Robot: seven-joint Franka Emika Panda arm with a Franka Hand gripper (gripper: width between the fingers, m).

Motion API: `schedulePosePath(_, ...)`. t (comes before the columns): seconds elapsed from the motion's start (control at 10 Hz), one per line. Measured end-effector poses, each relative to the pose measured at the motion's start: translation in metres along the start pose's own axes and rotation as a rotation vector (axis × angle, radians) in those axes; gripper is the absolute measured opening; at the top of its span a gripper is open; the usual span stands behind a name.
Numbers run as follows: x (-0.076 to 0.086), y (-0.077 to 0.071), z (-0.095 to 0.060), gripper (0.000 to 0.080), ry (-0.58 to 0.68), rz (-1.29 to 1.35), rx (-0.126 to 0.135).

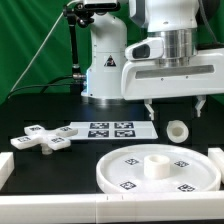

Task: Assemble round table

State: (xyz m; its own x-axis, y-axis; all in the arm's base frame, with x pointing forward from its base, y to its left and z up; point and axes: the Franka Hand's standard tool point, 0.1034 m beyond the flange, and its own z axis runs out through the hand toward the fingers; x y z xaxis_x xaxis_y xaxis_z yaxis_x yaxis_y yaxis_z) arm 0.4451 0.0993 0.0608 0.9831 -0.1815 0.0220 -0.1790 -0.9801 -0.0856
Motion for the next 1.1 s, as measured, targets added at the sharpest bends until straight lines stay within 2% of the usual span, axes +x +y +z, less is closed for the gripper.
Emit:
schedulePosePath(0.3, -0.008, 0.001, 0.011, 0.0649, -0.039, 0.08, 0.012)
schedulePosePath(0.4, -0.011, 0.002, 0.011, 0.0649, -0.067, 0.069, 0.007)
schedulePosePath(0.6, -0.011, 0.005, 0.011, 0.0649, -0.17, 0.066, -0.003)
schedulePosePath(0.9, -0.014, -0.003, 0.012, 0.0649, -0.417, 0.133, 0.008)
schedulePosePath(1.1, -0.013, -0.002, 0.013, 0.0649, -0.54, 0.124, 0.011)
